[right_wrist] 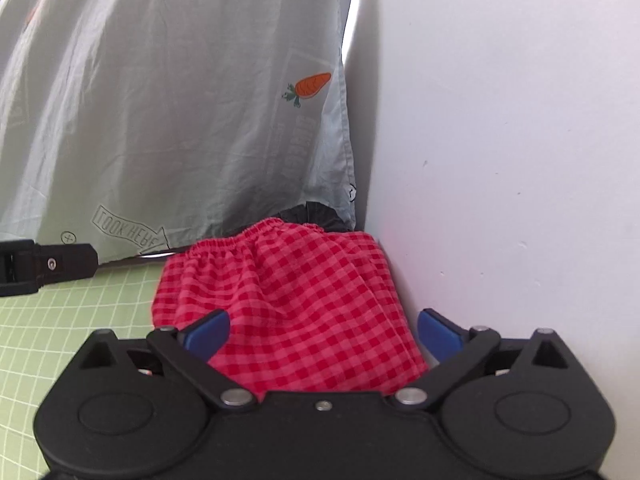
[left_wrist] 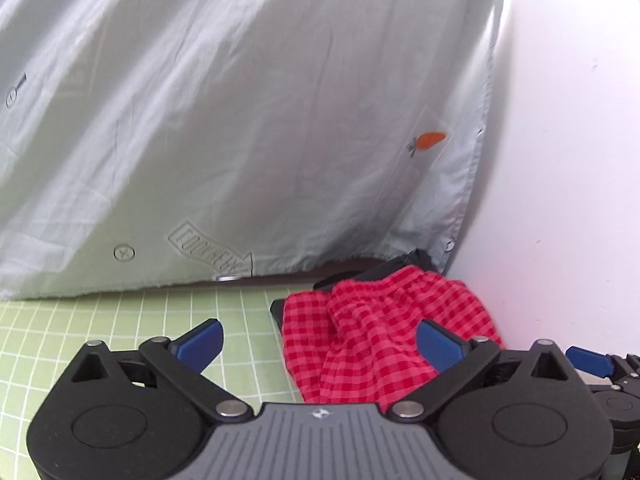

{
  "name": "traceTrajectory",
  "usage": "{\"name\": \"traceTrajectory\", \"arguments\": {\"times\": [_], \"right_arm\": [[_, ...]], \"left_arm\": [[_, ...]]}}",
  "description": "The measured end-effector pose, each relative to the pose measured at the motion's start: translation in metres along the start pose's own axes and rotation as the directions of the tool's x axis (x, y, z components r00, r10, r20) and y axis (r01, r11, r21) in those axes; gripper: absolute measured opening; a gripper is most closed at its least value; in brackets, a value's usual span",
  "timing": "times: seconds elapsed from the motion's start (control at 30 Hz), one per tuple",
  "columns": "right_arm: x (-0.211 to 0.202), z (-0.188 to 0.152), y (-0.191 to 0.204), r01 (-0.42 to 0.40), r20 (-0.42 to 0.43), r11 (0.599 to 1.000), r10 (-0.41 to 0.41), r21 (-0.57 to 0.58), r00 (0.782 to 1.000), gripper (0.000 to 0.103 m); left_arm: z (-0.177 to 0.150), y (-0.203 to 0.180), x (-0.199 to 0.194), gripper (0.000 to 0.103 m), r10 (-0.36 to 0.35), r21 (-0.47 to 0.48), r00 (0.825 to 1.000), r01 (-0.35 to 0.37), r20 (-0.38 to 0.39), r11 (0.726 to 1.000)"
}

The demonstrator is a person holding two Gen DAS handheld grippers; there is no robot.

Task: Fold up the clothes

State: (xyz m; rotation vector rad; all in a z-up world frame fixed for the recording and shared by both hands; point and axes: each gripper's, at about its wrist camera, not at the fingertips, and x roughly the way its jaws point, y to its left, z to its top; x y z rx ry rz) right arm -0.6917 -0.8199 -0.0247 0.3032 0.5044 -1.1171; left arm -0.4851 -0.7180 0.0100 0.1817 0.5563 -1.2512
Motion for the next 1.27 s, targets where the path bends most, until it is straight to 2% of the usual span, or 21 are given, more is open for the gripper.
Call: {"name": "traceTrajectory", "arguments": {"times": [0.1,0.23,0.33,0.43,0.67,0.87,1.27], "right_arm": [[-0.037,-0.009,0.006,-0.006,0.031,1.0,0.005,0.027,1.0,0.102],[-0.08,-0.027,0.018,0.012,0.018,0.999,-0.012,0.047,1.0,0.103],[-0.113,-0.045,0.026,0.027,0.016,0.998,-0.028,0.057,0.999,0.103],[-0.141,-0.06,0.032,0.045,0.005,0.995,-0.046,0.086,0.999,0.103],[-0.184,-0.091,0.044,0.1,-0.028,0.989,-0.097,0.112,0.995,0.103],[-0.207,-0.108,0.054,0.129,-0.052,0.983,-0.123,0.132,0.991,0.103],[-0.228,-0.117,0.073,0.145,-0.044,0.979,-0.14,0.143,0.989,0.103]], "left_arm": [[-0.001,-0.001,-0.04,0.103,-0.028,0.011,0.999,0.028,0.027,1.0],[-0.014,0.005,-0.084,0.103,-0.054,-0.026,0.998,0.055,0.03,0.998],[-0.023,0.013,-0.108,0.103,-0.067,-0.026,0.998,0.066,-0.004,0.997],[-0.035,0.02,-0.127,0.103,-0.08,0.017,0.996,0.081,-0.049,0.997],[-0.064,0.037,-0.155,0.103,-0.113,0.032,0.985,0.118,-0.134,0.992],[-0.076,0.046,-0.174,0.103,-0.116,0.052,0.982,0.124,-0.147,0.991],[-0.081,0.058,-0.196,0.103,-0.154,0.068,0.975,0.166,-0.159,0.984]]}}
